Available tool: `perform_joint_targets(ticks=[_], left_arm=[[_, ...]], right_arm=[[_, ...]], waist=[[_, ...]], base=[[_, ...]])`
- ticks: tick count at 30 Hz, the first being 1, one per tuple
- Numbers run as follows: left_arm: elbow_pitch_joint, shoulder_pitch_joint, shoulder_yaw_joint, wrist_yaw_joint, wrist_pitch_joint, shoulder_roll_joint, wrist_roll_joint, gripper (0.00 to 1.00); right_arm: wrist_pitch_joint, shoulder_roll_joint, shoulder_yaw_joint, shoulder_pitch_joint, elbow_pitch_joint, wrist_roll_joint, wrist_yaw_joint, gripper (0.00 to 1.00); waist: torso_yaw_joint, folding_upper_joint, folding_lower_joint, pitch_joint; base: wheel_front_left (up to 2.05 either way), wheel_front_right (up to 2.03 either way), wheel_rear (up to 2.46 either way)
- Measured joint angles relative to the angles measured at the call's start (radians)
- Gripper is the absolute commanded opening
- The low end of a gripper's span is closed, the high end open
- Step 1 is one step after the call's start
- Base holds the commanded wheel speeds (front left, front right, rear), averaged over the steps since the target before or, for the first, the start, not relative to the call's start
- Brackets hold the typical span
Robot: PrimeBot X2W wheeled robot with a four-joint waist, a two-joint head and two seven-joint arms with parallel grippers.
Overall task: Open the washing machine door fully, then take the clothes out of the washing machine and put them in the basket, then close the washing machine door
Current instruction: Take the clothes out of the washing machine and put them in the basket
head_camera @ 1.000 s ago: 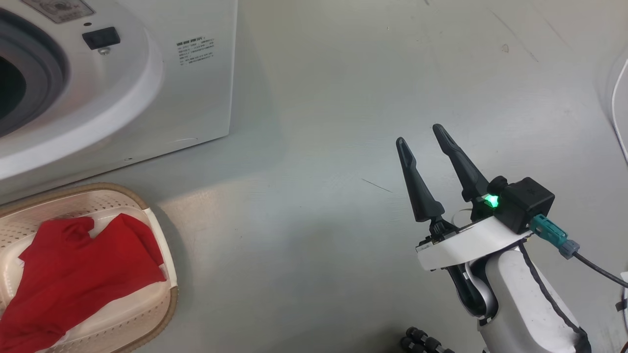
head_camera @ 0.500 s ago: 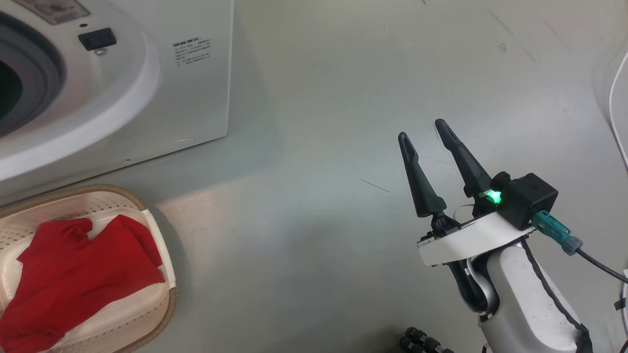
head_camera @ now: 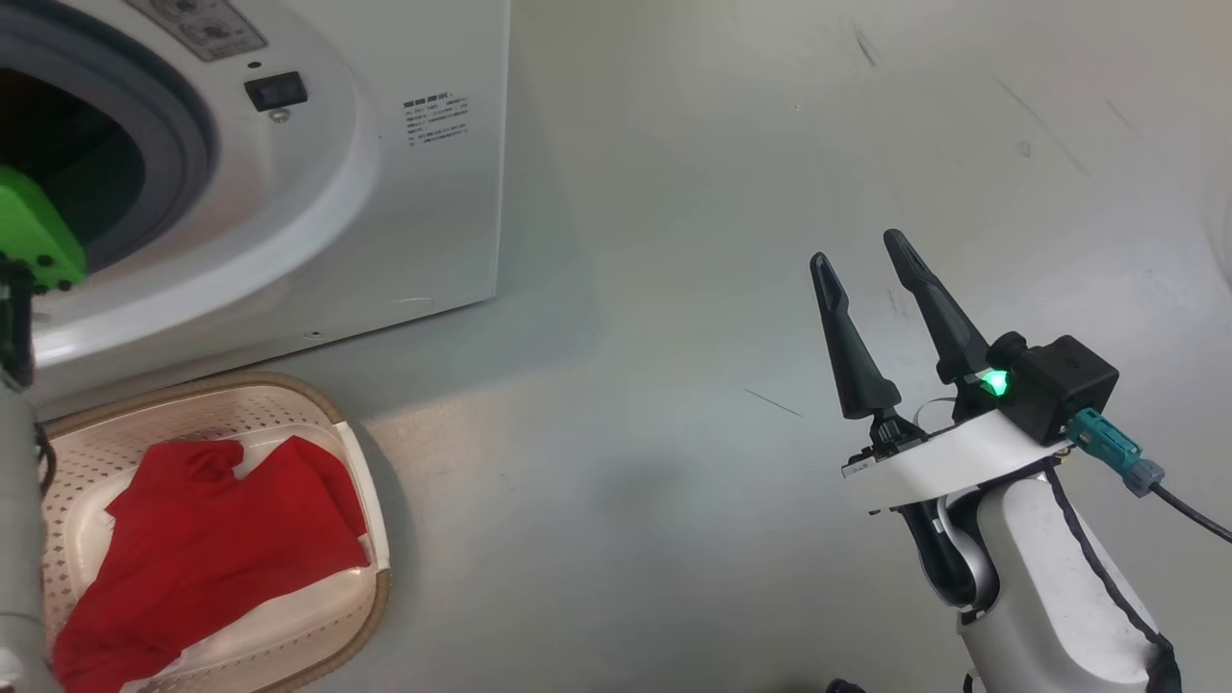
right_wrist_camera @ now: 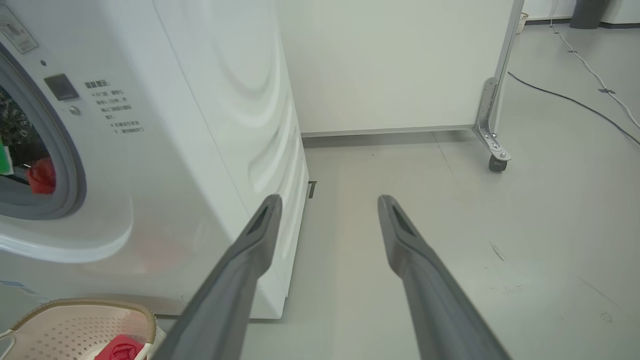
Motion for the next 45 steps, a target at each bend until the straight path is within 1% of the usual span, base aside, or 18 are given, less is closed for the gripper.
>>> perform_joint_targets(ticks=[1, 5, 6, 9, 15, 17, 18, 21, 24, 26, 31, 40, 45], left_arm=[[0.015, 0.021, -0.01, -0.01, -0.032, -0.022, -0.001, 0.0], [0.03, 0.046, -0.02, -0.02, -0.069, -0.037, -0.002, 0.0], [0.038, 0.066, -0.026, -0.03, -0.086, -0.047, -0.002, 0.0], [0.053, 0.1, -0.029, -0.035, -0.119, -0.063, -0.003, 0.0], [0.072, 0.154, -0.033, -0.044, -0.165, -0.074, -0.011, 0.0], [0.078, 0.173, -0.037, -0.045, -0.184, -0.084, -0.011, 0.0], [0.084, 0.191, -0.043, -0.053, -0.201, -0.096, -0.013, 0.0], [0.09, 0.221, -0.055, -0.054, -0.225, -0.106, -0.014, 0.0], [0.091, 0.259, -0.049, -0.061, -0.258, -0.119, -0.036, 0.0], [0.093, 0.286, -0.027, -0.061, -0.276, -0.134, -0.063, 0.0], [0.089, 0.358, -0.013, -0.066, -0.298, -0.163, -0.092, 0.0], [0.021, 0.445, -0.038, -0.071, -0.316, -0.187, -0.081, 0.0], [-0.042, 0.484, -0.043, -0.071, -0.316, -0.188, -0.061, 0.0]], right_arm=[[0.0, -0.01, -0.007, 0.0, 0.006, -0.007, 0.0, 1.0], [0.0, -0.017, -0.01, 0.001, 0.011, -0.007, 0.0, 1.0], [0.0, -0.02, -0.011, 0.001, 0.013, -0.008, 0.0, 1.0], [0.0, -0.023, -0.01, 0.004, 0.019, -0.008, 0.0, 1.0], [0.0, -0.025, -0.012, 0.028, 0.031, -0.008, 0.0, 1.0], [0.0, -0.027, -0.015, 0.043, 0.037, -0.008, 0.0, 1.0], [0.0, -0.029, -0.019, 0.056, 0.043, -0.008, 0.0, 1.0], [0.0, -0.031, -0.022, 0.073, 0.049, -0.008, 0.0, 1.0], [0.0, -0.032, -0.02, 0.085, 0.052, -0.008, 0.0, 1.0], [0.0, -0.032, -0.015, 0.09, 0.055, -0.008, 0.0, 1.0], [0.0, -0.031, -0.012, 0.119, 0.062, -0.008, 0.0, 1.0], [0.0, -0.032, -0.012, 0.158, 0.065, -0.008, 0.0, 1.0], [0.0, -0.032, -0.006, 0.168, 0.063, -0.008, 0.0, 1.0]], waist=[[0.018, 0.0, 0.0, -0.019], [0.038, 0.0, 0.0, -0.041], [0.052, 0.0, 0.0, -0.057], [0.072, 0.0, 0.0, -0.083], [0.106, 0.0, 0.0, -0.132], [0.12, 0.0, 0.0, -0.153], [0.134, 0.0, 0.0, -0.173], [0.155, 0.0, 0.0, -0.202], [0.175, 0.0, 0.0, -0.231], [0.186, 0.0, 0.0, -0.251], [0.207, 0.0, 0.0, -0.3], [0.236, 0.0, 0.0, -0.366], [0.248, 0.0, 0.0, -0.383]], base=[[0.0, 0.0, 0.0], [0.0, 0.0, 0.0], [0.0, 0.0, 0.0], [0.0, 0.0, 0.0], [0.0, 0.0, 0.0], [0.0, 0.0, 0.0], [0.0, 0.0, 0.0], [0.0, 0.0, 0.0], [0.0, 0.0, 0.0], [0.0, 0.0, 0.0], [0.0, 0.0, 0.0], [0.0, 0.0, 0.0], [0.0, 0.0, 0.0]])
